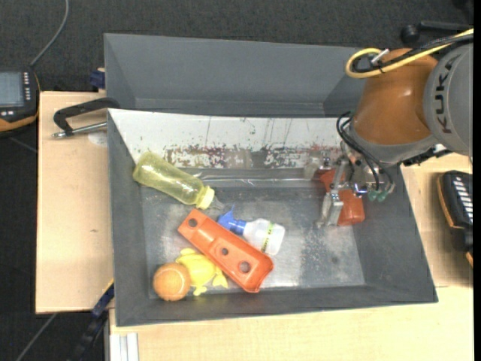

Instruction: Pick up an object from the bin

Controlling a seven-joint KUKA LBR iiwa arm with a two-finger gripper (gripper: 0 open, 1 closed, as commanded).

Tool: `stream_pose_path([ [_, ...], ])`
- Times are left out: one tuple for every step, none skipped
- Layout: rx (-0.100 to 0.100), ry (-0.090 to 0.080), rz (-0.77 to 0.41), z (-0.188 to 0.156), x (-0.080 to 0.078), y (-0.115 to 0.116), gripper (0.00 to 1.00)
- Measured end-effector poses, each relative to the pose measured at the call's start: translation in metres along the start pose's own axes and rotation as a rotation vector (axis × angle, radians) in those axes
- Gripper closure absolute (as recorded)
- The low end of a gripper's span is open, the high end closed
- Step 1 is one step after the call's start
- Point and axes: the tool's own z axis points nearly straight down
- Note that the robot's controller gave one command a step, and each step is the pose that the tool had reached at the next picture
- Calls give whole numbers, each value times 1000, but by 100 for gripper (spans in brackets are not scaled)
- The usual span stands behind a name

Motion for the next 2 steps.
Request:
stream_pose_path([
  [1, -8, -1, -5, -1, 0, 0],
  [2, -13, -50, 33, 36, 33, 0],
])
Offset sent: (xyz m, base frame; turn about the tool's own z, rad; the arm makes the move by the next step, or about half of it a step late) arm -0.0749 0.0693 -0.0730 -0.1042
